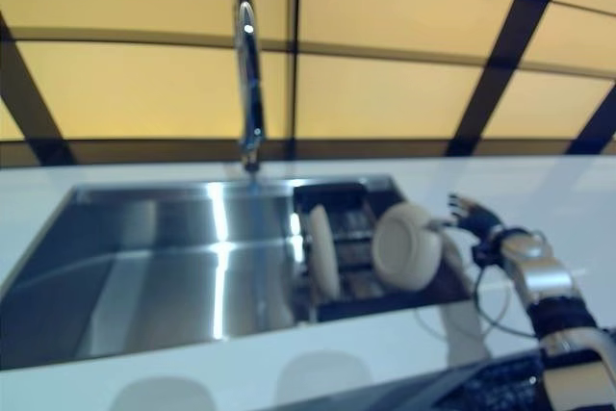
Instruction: Take plates into dishwasher
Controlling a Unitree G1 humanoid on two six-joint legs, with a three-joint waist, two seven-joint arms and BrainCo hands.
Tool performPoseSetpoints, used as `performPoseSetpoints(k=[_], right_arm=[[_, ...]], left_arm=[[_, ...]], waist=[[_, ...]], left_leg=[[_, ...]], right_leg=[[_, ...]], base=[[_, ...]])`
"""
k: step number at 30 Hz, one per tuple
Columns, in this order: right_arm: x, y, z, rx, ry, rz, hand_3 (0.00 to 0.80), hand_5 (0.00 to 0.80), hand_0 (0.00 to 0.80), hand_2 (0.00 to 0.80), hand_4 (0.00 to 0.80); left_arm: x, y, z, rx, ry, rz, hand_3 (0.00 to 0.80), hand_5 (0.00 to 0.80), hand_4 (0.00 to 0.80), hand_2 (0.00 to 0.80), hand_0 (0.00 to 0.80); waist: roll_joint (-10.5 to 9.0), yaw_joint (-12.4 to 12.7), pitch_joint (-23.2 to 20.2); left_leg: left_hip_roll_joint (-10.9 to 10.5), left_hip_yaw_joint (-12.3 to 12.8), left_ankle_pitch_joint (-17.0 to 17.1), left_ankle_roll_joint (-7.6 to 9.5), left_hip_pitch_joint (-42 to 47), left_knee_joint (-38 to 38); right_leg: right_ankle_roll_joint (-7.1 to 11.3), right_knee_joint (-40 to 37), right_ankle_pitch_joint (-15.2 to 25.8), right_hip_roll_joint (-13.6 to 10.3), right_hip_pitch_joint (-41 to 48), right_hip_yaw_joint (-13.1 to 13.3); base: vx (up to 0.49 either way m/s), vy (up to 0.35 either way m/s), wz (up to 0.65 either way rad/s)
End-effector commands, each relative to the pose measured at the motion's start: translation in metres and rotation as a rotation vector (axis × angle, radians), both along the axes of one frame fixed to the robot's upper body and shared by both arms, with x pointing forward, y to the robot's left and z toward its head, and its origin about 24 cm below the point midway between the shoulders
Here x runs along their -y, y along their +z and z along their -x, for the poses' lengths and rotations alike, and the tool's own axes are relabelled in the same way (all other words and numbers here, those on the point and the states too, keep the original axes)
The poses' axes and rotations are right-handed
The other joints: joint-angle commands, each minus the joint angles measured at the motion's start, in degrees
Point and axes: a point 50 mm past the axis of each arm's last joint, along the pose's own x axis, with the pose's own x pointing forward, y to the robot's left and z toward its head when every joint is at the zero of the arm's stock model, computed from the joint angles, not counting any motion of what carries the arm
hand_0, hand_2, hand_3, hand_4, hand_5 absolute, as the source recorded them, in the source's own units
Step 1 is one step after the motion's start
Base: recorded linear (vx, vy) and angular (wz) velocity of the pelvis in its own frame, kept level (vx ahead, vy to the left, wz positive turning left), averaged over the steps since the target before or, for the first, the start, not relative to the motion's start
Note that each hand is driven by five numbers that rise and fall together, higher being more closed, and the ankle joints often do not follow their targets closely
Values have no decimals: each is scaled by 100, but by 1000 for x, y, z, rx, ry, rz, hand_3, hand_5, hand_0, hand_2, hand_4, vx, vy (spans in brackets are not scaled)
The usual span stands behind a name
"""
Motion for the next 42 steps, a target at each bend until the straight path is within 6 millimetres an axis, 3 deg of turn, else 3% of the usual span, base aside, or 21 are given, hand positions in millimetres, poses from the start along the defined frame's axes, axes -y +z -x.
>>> performPoseSetpoints(k=[1,36,37,39,40,42], right_arm=[[8,11,-2,11,-5,38,0,0,0,0,0],[-4,-8,-4,-144,116,-27,0,0,0,0,0],[-5,-8,-5,-150,124,-27,41,41,41,41,41],[-7,-7,-6,-153,132,-23,264,264,264,264,264],[-7,-7,-6,-156,138,-22,408,408,408,408,408],[-8,-7,-6,-158,147,-18,800,800,800,800,800]], left_arm=[[-4,1,2,-37,-55,-26,0,0,0,0,0],[-3,1,-2,-31,-70,-27,0,0,0,0,0],[-3,1,-2,-31,-71,-28,0,0,0,0,0],[-3,1,-1,-32,-70,-27,0,0,0,0,0],[-3,1,-1,-33,-69,-28,0,0,0,0,0],[-3,1,0,-35,-69,-29,0,0,0,0,0]], waist=[[198,260,-160],[184,371,-147],[178,383,-142],[177,389,-149],[176,392,-153],[171,405,-160]], left_leg=[[293,250,-206,-300,290,101],[269,183,-189,-305,286,99],[266,177,-189,-303,284,101],[263,169,-186,-305,286,92],[264,169,-186,-306,287,92],[264,170,-185,-310,288,93]], right_leg=[[300,121,214,-241,-35,-6],[292,108,218,-254,2,-67],[292,108,219,-254,6,-74],[292,105,222,-254,5,-82],[293,103,223,-256,7,-84],[294,102,223,-258,13,-94]], base=[[0,0,0],[0,0,0],[0,0,0],[0,0,0],[0,0,0],[0,0,0]])
